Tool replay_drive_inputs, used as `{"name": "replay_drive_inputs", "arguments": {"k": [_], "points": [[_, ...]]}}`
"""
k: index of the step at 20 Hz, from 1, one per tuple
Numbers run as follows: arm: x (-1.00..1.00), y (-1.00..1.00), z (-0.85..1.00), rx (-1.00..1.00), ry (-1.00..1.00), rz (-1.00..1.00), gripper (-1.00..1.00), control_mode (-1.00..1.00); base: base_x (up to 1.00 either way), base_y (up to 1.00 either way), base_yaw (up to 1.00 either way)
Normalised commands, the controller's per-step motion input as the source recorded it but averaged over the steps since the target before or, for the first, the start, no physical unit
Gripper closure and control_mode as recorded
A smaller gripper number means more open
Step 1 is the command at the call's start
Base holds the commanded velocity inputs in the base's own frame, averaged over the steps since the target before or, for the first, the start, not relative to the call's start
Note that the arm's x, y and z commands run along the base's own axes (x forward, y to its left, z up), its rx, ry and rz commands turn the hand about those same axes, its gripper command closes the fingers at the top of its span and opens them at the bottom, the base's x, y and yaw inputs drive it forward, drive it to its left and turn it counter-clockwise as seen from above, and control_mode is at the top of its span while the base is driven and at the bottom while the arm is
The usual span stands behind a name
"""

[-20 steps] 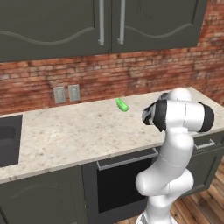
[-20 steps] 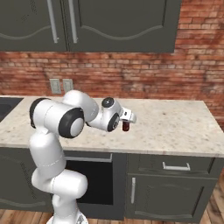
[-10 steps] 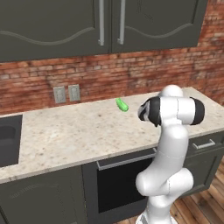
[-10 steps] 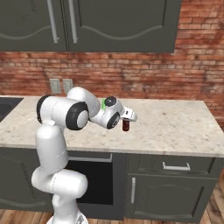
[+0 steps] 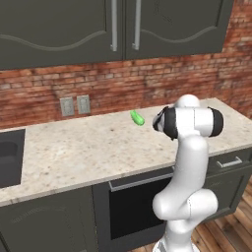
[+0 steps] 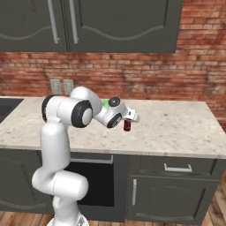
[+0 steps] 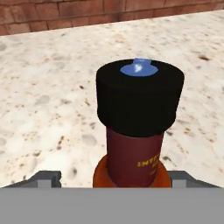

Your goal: Pick the condiment bottle and condiment bottle from the counter and place them in the cabinet.

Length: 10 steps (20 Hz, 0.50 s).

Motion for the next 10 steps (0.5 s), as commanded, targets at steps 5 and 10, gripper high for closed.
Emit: {"name": "replay_drive_inputs", "arguments": {"k": [5,10], "points": [[0.05,-0.12,-0.07,0.05,0.0,0.0,1.0,-1.0,0.0,0.0,0.0],[0.0,-0.18,-0.01,0.05,0.0,0.0,1.0,-1.0,0.0,0.0,0.0]]}}
